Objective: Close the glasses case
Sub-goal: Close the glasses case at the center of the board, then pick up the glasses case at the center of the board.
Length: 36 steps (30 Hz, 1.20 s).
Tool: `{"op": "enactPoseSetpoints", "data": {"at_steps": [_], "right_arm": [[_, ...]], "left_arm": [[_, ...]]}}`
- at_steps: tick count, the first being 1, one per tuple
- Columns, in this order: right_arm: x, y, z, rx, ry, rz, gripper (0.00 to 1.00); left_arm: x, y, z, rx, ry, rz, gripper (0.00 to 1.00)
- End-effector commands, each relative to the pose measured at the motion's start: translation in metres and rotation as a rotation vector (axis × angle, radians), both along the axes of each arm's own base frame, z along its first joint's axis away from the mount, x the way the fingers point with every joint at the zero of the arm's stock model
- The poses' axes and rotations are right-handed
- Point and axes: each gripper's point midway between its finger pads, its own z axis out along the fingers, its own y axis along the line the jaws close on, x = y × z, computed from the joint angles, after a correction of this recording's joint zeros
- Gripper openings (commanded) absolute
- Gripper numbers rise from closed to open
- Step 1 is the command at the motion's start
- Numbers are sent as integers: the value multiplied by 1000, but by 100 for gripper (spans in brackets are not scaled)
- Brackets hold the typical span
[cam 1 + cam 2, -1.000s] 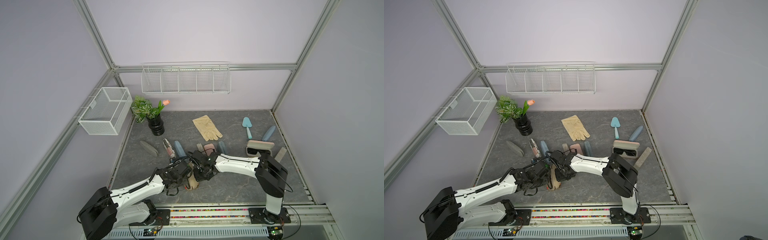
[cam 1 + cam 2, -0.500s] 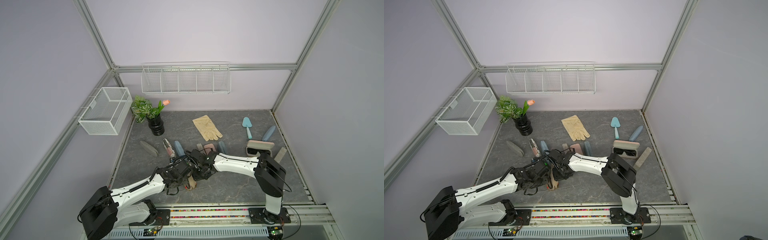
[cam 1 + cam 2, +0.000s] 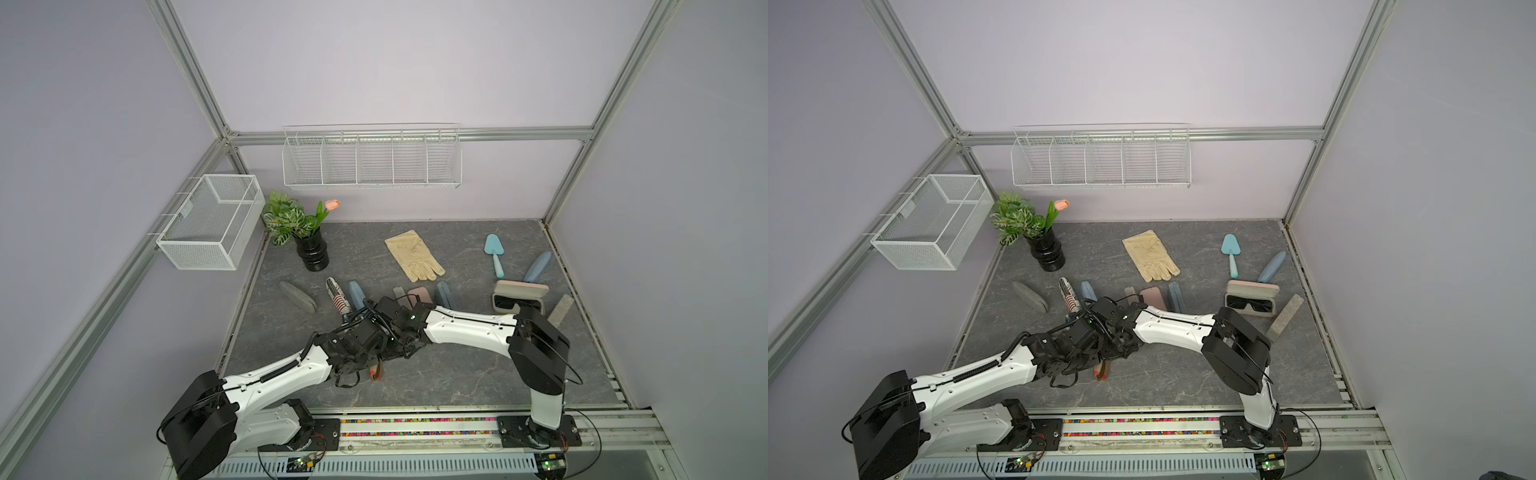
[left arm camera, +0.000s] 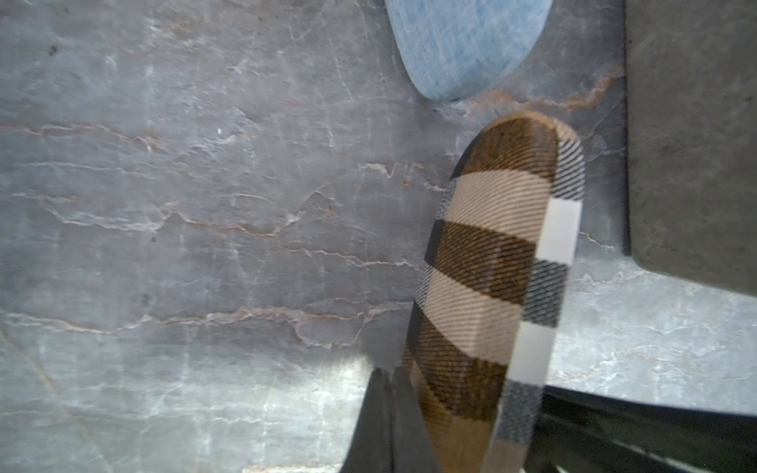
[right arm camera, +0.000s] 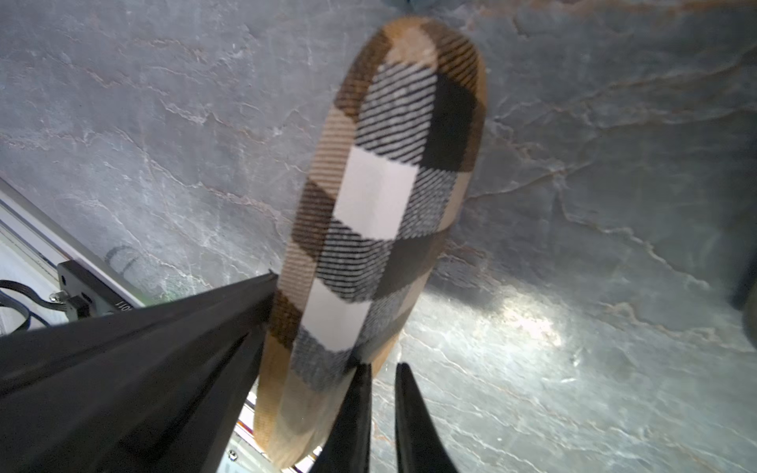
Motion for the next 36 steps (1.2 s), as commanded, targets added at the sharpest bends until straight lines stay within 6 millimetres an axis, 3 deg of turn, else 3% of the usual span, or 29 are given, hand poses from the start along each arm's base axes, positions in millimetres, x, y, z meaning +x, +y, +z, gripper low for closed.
{"op": "enactPoseSetpoints", "data": {"at_steps": [1,5,12,19,24,27,36], "right_arm": [[-14,-2,-11,-24,11,6,16],[-11,-13,-10,-50,-4,-12,16],[-4,-32,-7,-96,-28,-34,16],[6,-50,10,-126,-85,-62,22],[16,-73,26,-134,-129,-106,36],[23,-91,36,-137,-154,-139,49],[36,-143,58,-129,-206,-240,59]], "left_arm": [[20,-23,40,-123,-130,1,2],[19,-10,42,-119,-166,31,16],[15,5,45,-115,-194,56,25],[15,0,46,-130,-192,43,45],[16,-13,42,-154,-171,3,60],[16,-19,31,-135,-136,-11,63],[18,-35,1,-73,-41,-41,59]]}}
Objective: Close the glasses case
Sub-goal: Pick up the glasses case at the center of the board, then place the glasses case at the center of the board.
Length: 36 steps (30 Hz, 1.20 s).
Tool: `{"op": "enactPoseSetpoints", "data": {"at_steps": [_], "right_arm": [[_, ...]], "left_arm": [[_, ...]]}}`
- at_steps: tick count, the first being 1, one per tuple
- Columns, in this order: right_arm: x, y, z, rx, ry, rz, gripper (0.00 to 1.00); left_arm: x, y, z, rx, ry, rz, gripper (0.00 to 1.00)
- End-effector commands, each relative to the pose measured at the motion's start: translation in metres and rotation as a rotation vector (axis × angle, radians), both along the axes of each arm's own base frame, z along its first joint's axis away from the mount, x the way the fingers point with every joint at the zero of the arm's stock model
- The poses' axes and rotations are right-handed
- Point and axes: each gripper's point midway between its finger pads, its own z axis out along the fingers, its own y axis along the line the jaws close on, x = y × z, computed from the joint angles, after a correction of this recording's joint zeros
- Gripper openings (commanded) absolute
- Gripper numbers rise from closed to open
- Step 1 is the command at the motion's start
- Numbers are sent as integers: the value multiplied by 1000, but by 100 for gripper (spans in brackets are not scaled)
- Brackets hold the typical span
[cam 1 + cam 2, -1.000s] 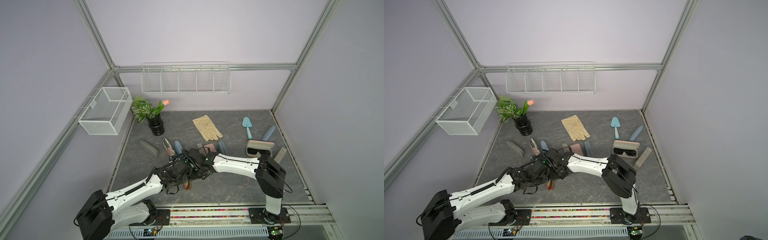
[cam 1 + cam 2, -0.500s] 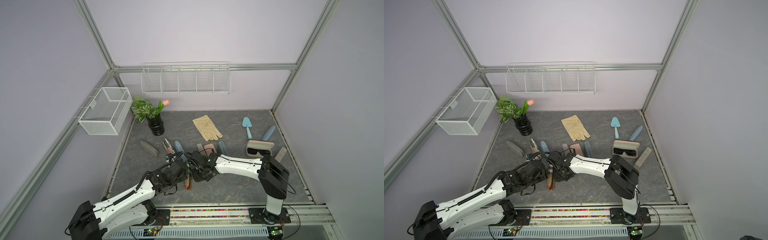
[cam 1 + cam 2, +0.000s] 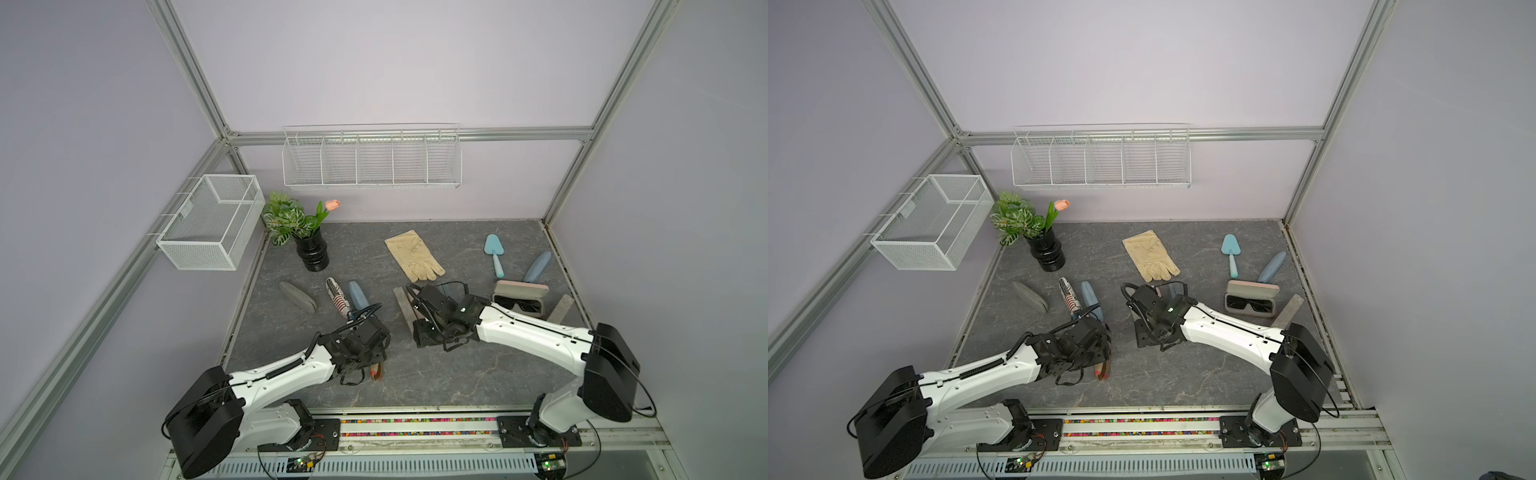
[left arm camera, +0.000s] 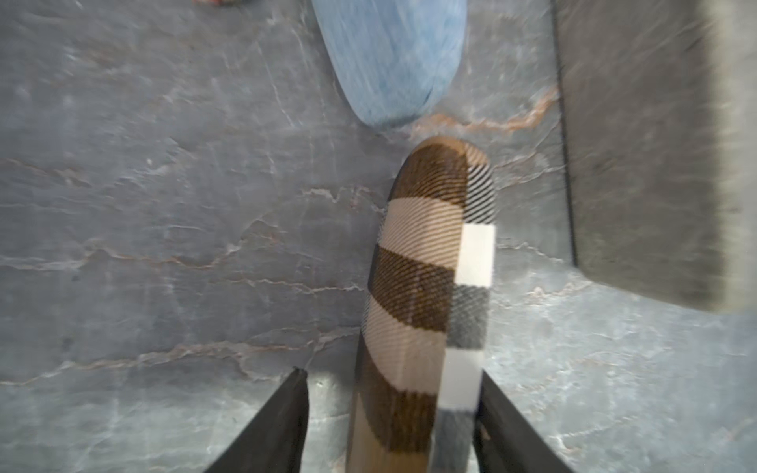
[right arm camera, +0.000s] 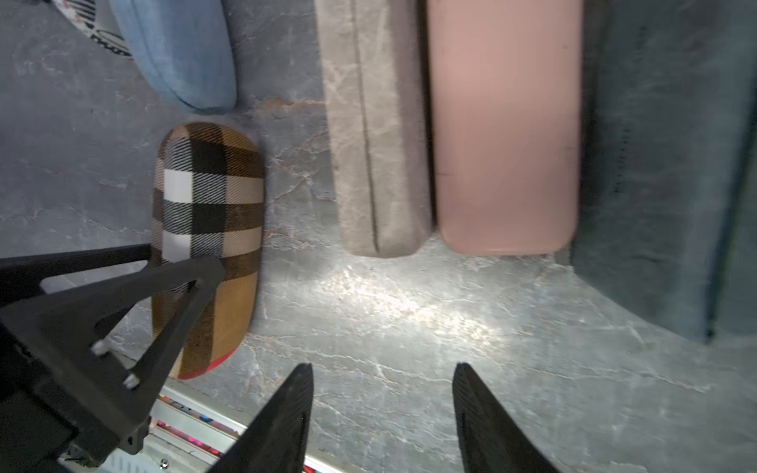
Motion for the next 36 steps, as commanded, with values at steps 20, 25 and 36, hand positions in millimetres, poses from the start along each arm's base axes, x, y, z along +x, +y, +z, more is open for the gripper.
{"op": "enactPoseSetpoints", "data": {"at_steps": [20,25,36], "right_arm": [[23,-61,17,-34,-54,-96,63],[43,-89,26,-49,-64,-167,65],[86,-170,42,-47,-101,-426,68]], "left_arm": [[-9,84,11,200,-25,133,34],[-14,112,8,199,-18,182,36],[6,114,2,190,-18,194,38]]}}
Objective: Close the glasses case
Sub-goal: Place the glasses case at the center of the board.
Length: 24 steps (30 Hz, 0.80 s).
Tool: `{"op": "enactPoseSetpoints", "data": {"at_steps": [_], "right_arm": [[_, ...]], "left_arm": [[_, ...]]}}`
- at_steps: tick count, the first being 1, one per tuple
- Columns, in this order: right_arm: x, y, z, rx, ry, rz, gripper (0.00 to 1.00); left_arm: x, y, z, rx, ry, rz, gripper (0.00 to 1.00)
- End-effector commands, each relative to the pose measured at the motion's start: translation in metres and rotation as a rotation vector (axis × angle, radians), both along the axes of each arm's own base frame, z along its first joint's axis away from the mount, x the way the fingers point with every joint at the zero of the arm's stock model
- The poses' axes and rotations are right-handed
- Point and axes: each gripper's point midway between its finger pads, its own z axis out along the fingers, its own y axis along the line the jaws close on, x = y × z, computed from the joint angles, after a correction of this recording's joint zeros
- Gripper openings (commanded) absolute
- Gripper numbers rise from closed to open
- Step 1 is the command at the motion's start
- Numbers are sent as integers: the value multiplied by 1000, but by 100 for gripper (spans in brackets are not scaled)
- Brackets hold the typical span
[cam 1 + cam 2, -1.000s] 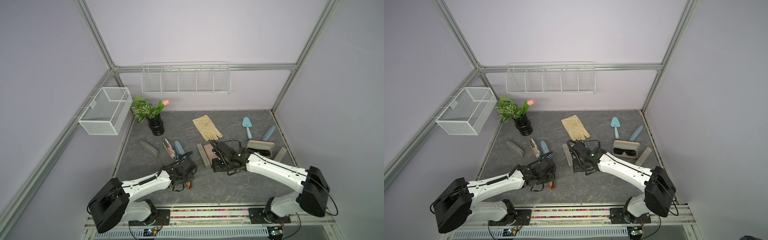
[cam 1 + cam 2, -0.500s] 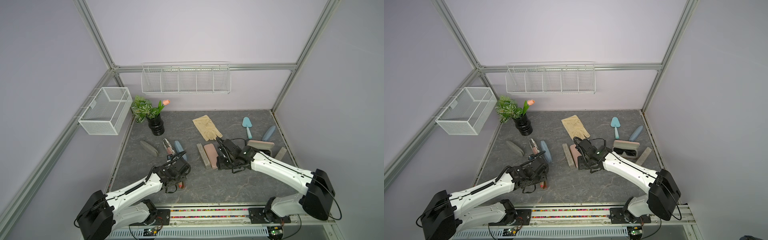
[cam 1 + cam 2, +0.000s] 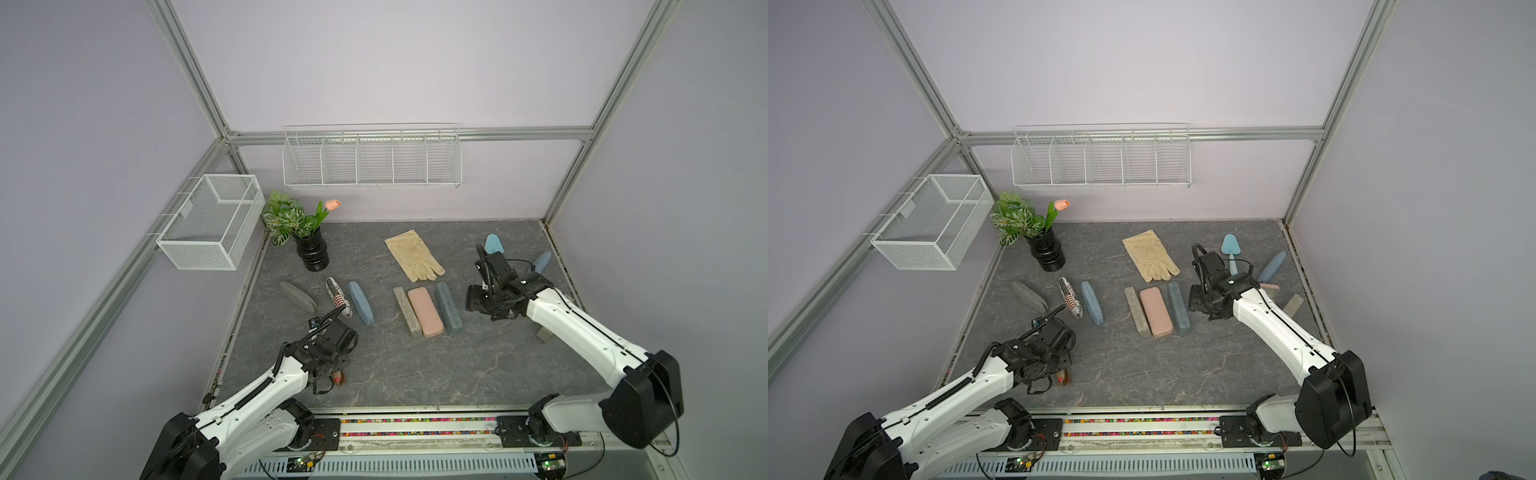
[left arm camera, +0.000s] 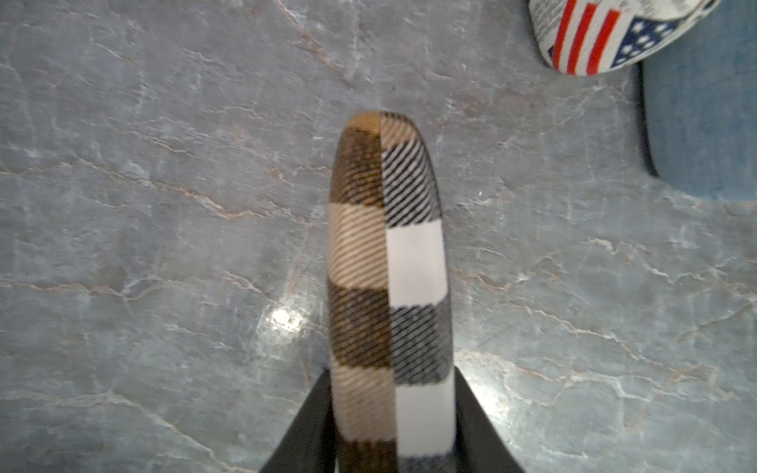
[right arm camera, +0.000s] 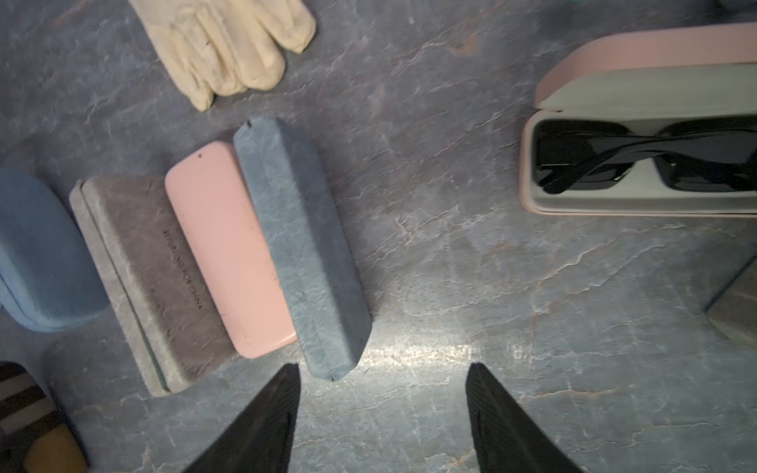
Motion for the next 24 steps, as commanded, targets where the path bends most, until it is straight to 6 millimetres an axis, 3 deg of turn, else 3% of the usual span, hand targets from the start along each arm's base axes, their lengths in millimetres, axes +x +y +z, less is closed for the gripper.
{"op": "enactPoseSetpoints", "data": {"at_steps": [1,12,19,24], "right_arm": [[4,-18,6,2,-10,-36,68],[18,-68,3,29,-13,-196,69],[30,-95,-4,86,-26,-302,70],[33,-109,-5,126,-26,-352,71]], "left_arm": [[16,-4,6,-9,-39,-17,38],[35,-9,1,-9,-20,-18,40],[37,-14,5,-27,-18,-21,61],[38,-15,11,-37,-26,-21,66]]}}
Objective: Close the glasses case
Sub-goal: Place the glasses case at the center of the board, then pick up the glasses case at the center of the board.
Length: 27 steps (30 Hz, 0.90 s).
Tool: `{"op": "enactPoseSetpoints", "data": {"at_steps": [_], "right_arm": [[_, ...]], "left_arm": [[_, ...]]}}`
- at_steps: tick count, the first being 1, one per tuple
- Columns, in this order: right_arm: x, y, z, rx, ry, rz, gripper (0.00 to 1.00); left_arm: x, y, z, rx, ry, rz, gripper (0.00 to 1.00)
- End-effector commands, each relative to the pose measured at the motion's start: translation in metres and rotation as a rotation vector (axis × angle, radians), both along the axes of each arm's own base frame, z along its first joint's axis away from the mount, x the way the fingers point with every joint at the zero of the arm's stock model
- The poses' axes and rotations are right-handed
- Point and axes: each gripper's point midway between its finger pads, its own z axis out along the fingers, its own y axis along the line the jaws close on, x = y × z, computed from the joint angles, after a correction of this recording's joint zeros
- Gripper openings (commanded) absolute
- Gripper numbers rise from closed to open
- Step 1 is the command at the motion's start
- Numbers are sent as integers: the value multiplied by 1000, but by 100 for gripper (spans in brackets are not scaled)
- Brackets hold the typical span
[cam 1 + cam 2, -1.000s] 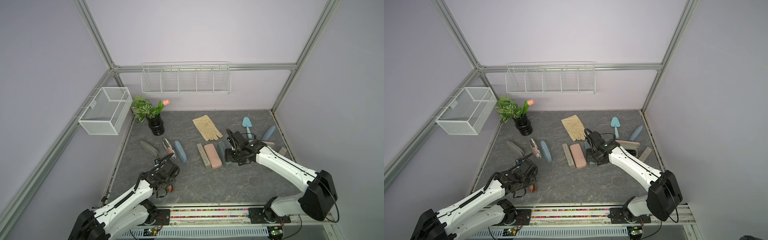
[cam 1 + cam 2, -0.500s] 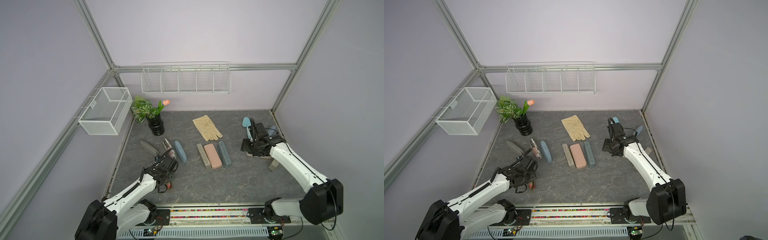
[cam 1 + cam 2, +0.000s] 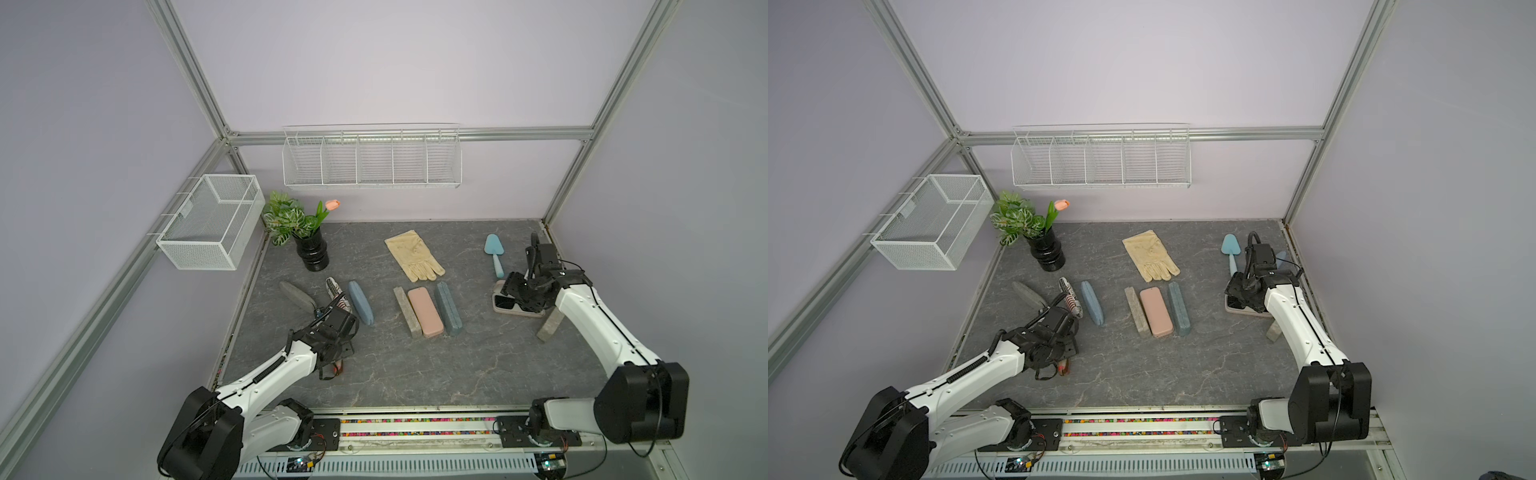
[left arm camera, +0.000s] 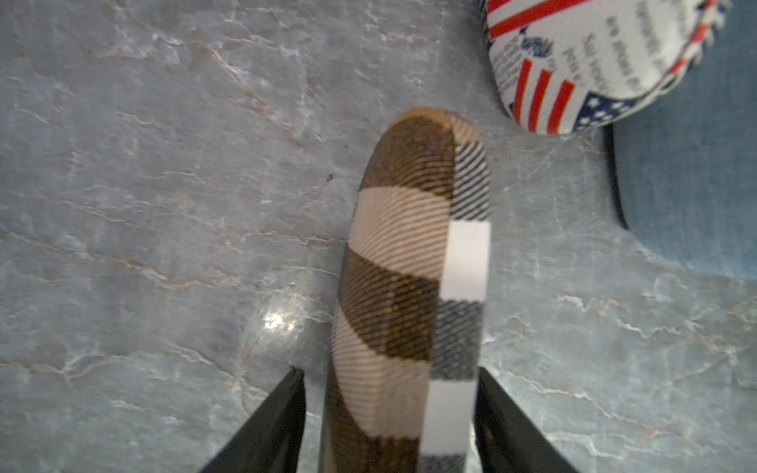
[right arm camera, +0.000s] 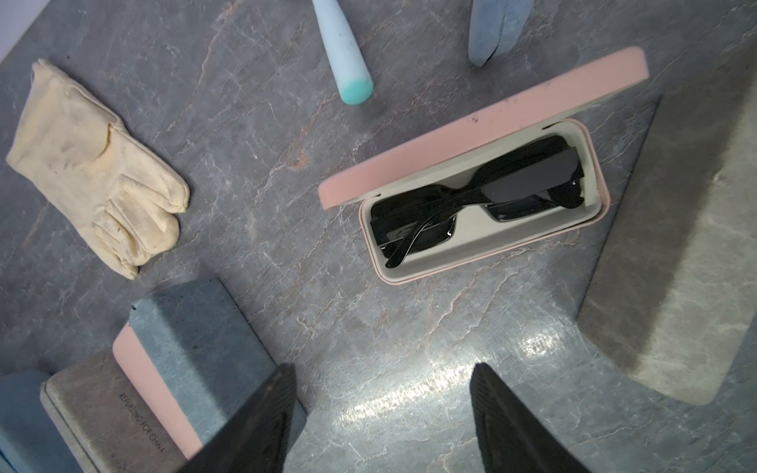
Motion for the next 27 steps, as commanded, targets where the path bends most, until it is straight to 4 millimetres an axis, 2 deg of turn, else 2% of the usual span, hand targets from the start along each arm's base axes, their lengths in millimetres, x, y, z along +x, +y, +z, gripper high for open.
{"op": "enactPoseSetpoints", "data": {"at_steps": [1,10,22,27], "right_arm": [[2,-5,0,49,-18,-28,72],[7,-20,1,126,-44,-104,77],[15,-34,-18,253,-45,-230,80],[25,-39,-25,263,-36,-245,80]], "left_arm": [[9,-6,15,-26,-32,4,67],[9,-13,35,-72,-23,4,76],[6,-19,65,-156,-93,-7,78],[6,-18,71,-175,-130,-14,78]]}}
